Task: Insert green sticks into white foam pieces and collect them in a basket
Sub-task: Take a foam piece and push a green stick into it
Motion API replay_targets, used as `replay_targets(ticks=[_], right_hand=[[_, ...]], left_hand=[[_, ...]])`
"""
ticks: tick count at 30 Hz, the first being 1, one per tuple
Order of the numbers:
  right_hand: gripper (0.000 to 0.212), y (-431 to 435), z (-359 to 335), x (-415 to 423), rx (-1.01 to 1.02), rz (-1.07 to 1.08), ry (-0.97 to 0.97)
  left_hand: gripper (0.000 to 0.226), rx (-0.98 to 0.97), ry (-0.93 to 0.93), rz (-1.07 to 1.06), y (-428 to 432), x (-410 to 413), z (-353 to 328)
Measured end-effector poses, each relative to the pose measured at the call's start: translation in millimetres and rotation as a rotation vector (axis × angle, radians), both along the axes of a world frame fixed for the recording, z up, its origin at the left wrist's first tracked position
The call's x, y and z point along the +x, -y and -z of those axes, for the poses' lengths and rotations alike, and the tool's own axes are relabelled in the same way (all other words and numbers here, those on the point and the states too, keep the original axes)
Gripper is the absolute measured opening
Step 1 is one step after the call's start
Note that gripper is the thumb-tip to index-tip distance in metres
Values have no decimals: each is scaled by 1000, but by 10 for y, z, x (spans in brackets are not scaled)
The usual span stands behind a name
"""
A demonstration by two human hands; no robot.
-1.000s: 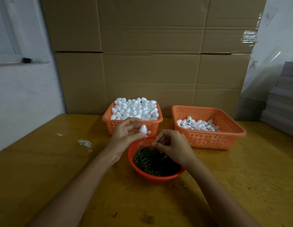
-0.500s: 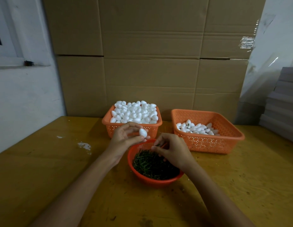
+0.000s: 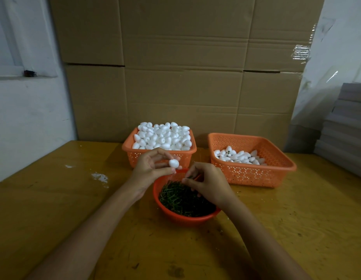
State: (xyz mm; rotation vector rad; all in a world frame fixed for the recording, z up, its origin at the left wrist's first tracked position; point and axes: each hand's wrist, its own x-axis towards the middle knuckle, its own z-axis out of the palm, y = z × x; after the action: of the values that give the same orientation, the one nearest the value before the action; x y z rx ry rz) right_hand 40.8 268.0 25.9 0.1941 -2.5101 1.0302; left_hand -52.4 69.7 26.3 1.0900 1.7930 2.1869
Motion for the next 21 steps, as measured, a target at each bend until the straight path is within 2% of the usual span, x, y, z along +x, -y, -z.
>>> replay_targets(ticks=[21], right_hand=[[13, 69, -16, -40, 89, 30, 3]], left_hand=[[28, -42, -37, -21, 30, -1, -15]])
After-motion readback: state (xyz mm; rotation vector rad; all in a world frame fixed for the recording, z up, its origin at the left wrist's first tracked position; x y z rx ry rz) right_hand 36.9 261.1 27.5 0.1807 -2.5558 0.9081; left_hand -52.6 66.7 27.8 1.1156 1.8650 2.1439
